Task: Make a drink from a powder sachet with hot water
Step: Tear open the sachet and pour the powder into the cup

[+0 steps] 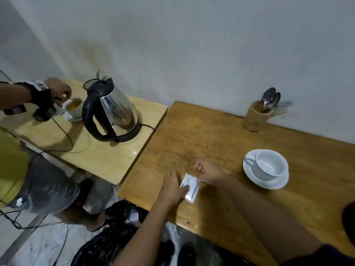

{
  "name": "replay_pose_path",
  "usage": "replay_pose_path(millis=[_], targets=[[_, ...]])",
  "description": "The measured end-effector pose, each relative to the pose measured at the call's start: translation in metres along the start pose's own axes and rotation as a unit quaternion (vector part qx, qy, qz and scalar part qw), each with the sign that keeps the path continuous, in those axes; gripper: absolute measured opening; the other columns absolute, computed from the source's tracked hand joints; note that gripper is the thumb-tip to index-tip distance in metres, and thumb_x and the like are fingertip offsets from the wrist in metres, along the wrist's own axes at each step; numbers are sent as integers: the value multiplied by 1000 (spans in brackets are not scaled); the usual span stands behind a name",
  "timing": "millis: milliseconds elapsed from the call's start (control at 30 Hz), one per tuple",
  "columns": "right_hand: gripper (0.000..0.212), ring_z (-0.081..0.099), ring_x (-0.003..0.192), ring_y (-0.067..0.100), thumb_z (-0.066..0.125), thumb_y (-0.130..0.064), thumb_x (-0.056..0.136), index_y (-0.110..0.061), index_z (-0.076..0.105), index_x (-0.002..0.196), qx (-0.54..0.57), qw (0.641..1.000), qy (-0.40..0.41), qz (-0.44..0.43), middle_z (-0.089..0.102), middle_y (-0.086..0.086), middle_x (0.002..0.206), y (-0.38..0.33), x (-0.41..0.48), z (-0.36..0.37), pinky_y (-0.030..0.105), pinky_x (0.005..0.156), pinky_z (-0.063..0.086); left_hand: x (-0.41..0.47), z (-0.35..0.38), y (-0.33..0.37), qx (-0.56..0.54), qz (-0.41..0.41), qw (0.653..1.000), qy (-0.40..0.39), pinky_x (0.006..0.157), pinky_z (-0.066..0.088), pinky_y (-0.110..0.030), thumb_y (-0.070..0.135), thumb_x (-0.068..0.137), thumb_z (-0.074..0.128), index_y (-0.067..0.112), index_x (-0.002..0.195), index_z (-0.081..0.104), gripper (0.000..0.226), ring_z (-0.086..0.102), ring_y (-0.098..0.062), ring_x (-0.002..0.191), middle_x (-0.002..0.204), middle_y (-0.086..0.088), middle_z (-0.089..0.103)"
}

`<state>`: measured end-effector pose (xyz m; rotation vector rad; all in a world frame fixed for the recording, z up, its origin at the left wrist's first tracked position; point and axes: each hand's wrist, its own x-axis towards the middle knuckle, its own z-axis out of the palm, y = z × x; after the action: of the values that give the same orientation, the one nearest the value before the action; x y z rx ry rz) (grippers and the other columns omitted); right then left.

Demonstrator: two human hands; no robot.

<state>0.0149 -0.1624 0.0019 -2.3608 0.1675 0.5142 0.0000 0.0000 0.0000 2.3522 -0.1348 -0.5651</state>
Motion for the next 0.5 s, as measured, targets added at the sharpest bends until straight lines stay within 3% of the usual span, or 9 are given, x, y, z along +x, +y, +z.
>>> replay_pose_path(millis=[133,233,367,433,500], targets=[[24,39,95,16,60,-9,78,-18,48,96,-79,996,-50,12,46,5,108,-7,-2,9,29,78,35,-2,9,-6,-16,10,1000,15,78,36,-26,20,73,72,9,99,49,36,45,-20,98,103,-6,45],[27,43,94,20,59,-9,78,-19,40,94,-87,994,-59,29,49,10,113,-12,-4,15,29,70,36,0,14,-11,-63,10,998,24,62,34,-24,15,68,73,12,86,48,31,45,-18,80,91,-5,47],[23,45,84,19,63,-8,80,-14,42,89,-112,989,-80,53,49,7,94,-23,-6,10,25,52,31,3,14,-11,-105,-9,994,15,54,34,-24,5,63,76,12,79,47,33,43,-15,65,81,-5,48],[18,46,85,17,60,-8,83,-15,46,75,-135,987,-78,44,50,5,85,-26,-7,8,24,52,30,2,13,-11,-107,-15,994,1,52,34,-22,4,63,77,14,76,45,35,41,-11,59,76,-1,47],[33,48,81,17,53,-1,83,-19,38,59,-109,991,-62,44,46,1,67,-22,-8,10,18,48,27,1,14,-13,-94,0,996,-5,51,31,-21,5,64,77,15,71,46,34,38,-8,57,70,3,43]])
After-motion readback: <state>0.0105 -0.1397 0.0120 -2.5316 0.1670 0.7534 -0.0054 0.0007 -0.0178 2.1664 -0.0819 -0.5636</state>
